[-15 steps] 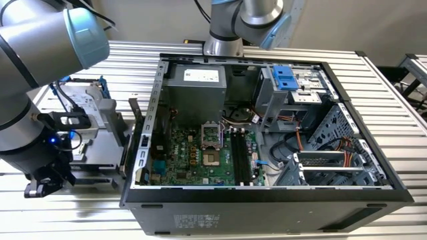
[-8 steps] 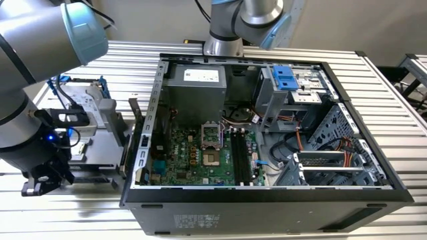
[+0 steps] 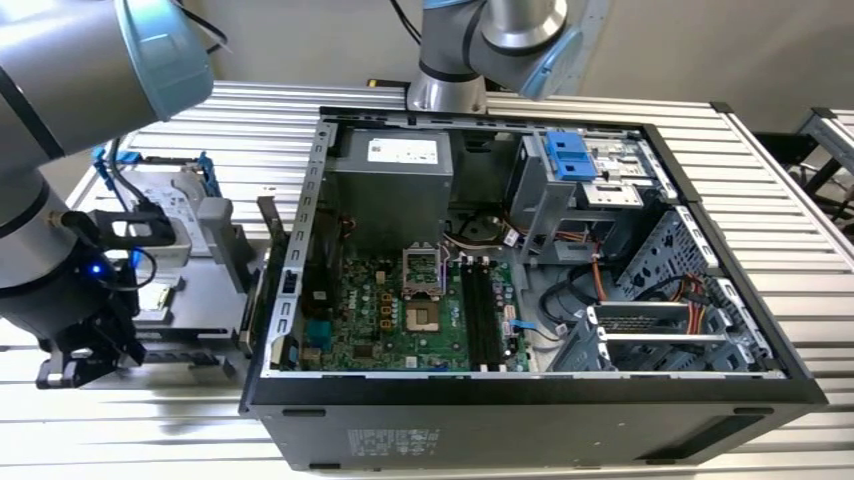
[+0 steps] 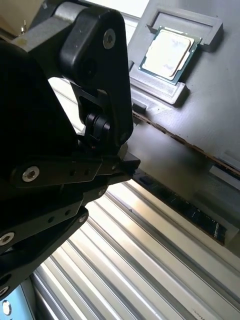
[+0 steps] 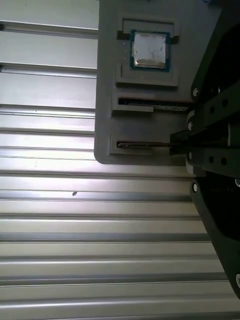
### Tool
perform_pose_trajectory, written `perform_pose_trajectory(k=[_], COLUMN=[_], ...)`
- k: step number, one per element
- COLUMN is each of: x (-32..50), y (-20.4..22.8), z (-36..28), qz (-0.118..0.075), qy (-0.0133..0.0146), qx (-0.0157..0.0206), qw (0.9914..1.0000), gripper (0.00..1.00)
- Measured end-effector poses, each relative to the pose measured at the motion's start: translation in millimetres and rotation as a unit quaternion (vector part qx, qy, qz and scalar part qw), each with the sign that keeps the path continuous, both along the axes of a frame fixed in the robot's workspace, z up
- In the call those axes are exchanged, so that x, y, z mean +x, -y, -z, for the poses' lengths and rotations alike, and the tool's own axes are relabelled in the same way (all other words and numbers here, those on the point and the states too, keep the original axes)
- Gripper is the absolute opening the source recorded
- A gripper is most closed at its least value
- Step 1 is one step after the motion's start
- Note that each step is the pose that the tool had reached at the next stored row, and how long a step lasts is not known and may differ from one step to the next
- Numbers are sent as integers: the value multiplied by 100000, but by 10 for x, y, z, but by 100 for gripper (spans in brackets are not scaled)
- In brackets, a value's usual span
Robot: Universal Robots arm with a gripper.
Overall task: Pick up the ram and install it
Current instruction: 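Pick up the ram and move it above insertion slot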
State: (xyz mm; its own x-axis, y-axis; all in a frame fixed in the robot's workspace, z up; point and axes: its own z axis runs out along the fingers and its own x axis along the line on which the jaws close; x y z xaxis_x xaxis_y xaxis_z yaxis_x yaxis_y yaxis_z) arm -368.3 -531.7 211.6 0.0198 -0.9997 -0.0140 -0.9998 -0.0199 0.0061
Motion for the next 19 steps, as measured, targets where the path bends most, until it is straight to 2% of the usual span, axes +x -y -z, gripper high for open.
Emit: perform_pose_trajectory(k=[9, 19], x=[-1, -1], y=[0, 0], z=[-58, -162], qz=[2, 208], qy=[-2, -4], qx=[-2, -3], qw=[100000, 100000], gripper=[0, 0])
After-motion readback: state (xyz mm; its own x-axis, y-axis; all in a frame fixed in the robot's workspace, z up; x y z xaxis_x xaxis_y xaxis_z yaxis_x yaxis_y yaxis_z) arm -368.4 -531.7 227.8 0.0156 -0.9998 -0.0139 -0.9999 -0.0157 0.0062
